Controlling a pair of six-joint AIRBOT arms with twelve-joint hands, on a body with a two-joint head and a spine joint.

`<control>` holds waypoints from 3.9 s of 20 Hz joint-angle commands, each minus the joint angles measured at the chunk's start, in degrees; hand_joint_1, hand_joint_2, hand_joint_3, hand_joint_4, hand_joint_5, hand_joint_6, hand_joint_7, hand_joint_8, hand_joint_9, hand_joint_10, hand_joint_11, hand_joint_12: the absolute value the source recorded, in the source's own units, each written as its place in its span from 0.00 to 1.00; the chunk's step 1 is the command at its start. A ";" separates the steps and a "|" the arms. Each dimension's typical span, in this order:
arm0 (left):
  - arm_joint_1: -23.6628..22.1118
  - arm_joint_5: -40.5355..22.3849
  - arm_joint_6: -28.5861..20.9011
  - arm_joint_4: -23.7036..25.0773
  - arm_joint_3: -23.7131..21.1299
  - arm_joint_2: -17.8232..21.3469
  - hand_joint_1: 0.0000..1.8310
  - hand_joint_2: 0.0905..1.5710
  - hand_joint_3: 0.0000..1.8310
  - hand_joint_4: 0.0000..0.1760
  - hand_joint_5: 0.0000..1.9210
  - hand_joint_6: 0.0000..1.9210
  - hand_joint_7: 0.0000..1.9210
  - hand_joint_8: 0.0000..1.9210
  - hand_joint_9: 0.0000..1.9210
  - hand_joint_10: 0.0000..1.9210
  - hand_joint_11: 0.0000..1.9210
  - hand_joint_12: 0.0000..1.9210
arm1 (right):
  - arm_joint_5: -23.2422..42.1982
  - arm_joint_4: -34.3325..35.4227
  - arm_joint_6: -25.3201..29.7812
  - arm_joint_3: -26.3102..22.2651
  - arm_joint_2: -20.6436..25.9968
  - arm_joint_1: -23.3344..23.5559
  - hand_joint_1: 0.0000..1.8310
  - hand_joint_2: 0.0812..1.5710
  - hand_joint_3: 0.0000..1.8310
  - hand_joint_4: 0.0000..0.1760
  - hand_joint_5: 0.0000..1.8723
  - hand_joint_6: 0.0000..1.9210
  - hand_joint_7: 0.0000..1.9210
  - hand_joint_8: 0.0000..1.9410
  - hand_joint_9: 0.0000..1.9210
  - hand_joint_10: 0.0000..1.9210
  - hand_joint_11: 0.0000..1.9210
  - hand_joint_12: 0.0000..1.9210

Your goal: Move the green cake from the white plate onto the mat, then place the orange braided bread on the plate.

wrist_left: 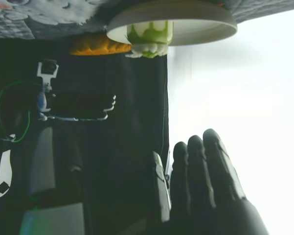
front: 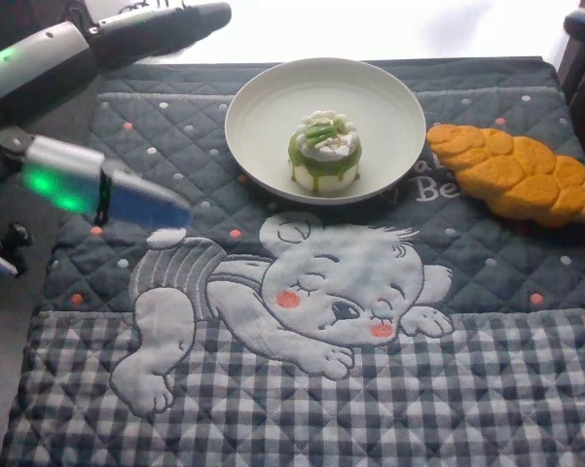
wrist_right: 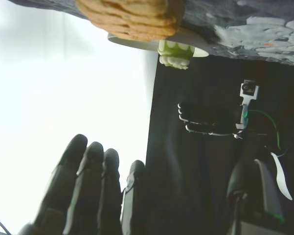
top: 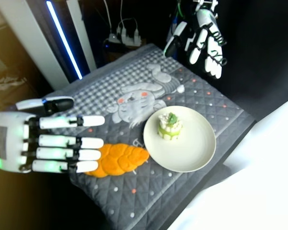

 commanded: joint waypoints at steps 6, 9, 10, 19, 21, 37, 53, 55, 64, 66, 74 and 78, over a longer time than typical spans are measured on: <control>-1.35 -5.44 -0.44 -2.29 1.08 -0.70 0.36 0.44 0.00 0.65 0.04 0.00 0.08 0.00 0.09 0.00 0.06 0.15 | 7.80 2.30 0.14 0.19 -0.05 0.31 0.36 0.42 0.01 1.00 0.09 0.00 0.11 0.01 0.03 0.00 0.00 0.00; -4.89 -1.16 -0.47 0.10 2.92 -2.36 0.34 0.46 0.00 0.63 0.02 0.00 0.06 0.00 0.09 0.00 0.05 0.11 | 8.94 2.25 0.08 0.16 -0.50 0.31 0.36 0.42 0.00 1.00 0.08 0.00 0.12 0.01 0.05 0.01 0.01 0.00; -6.62 1.08 -0.68 1.66 3.84 -3.22 0.35 0.46 0.00 0.67 0.01 0.00 0.04 0.00 0.07 0.00 0.04 0.10 | 9.17 2.03 0.08 0.14 -0.57 0.31 0.36 0.42 0.00 1.00 0.07 0.00 0.13 0.01 0.05 0.01 0.01 0.00; -15.86 15.82 -10.06 17.35 14.30 -13.53 0.38 0.44 0.00 0.45 0.01 0.00 0.11 0.00 0.11 0.00 0.03 0.10 | 12.47 -0.53 0.07 -1.30 -0.45 0.31 0.28 0.42 0.00 1.00 0.02 0.00 0.06 0.00 0.04 0.01 0.03 0.01; -17.02 18.84 -12.33 21.07 16.70 -16.11 0.38 0.44 0.00 0.49 0.01 0.00 0.12 0.01 0.09 0.00 0.04 0.10 | 13.01 -0.55 0.06 -1.36 -0.37 0.31 0.27 0.43 0.01 1.00 0.03 0.00 0.05 0.00 0.05 0.01 0.03 0.01; -18.82 30.52 -16.13 32.92 25.45 -26.82 0.33 0.39 0.00 0.91 0.05 0.00 0.13 0.00 0.13 0.00 0.00 0.28 | 14.76 -2.53 -1.04 -2.70 -0.03 0.32 0.25 0.52 0.00 1.00 0.05 0.00 0.07 0.00 0.06 0.00 0.02 0.01; -17.30 30.55 -16.26 33.41 25.64 -28.33 0.37 0.46 0.00 0.88 0.16 0.00 0.33 0.01 0.30 0.01 0.00 0.55 | 15.06 -2.54 -1.09 -3.15 -0.03 0.32 0.25 0.48 0.00 1.00 0.05 0.00 0.07 0.01 0.07 0.00 0.04 0.04; -17.18 30.27 -16.74 33.41 25.65 -28.40 0.41 0.55 0.01 0.91 0.23 0.01 0.46 0.03 0.37 0.04 0.00 0.65 | 15.06 -2.54 -1.09 -3.20 -0.03 0.32 0.24 0.50 0.00 1.00 0.05 0.00 0.08 0.01 0.07 0.00 0.04 0.04; -16.64 29.32 -17.28 31.93 26.33 -28.49 0.72 0.71 0.00 0.99 0.36 0.01 0.47 0.60 0.22 0.67 0.00 0.91 | 15.33 -2.56 -1.64 -3.52 -0.04 0.32 0.25 0.51 0.00 1.00 0.07 0.00 0.09 0.01 0.08 0.00 0.03 0.06; -16.66 28.23 -17.29 30.34 26.52 -28.30 0.65 0.73 0.01 0.00 0.42 0.55 0.48 0.64 0.23 0.64 0.00 0.94 | 15.34 -2.55 -1.64 -3.57 -0.04 0.32 0.25 0.51 0.00 1.00 0.06 0.00 0.09 0.00 0.07 0.00 0.02 0.06; -17.70 18.61 -18.24 21.84 24.65 -23.69 0.65 0.72 0.00 0.10 0.50 0.49 0.43 0.67 0.24 0.56 0.02 0.86 | 15.38 -2.54 -1.76 -3.64 -0.06 0.32 0.25 0.53 0.00 1.00 0.09 0.00 0.10 0.00 0.08 0.00 0.00 0.16; -18.73 12.51 -18.64 21.07 19.61 -18.73 0.66 0.71 0.00 0.00 0.53 0.47 0.44 0.63 0.35 0.30 0.11 0.74 | 15.39 -2.48 -1.76 -3.72 -0.06 0.31 0.26 0.54 0.00 0.99 0.07 0.00 0.08 0.00 0.06 0.00 0.00 0.09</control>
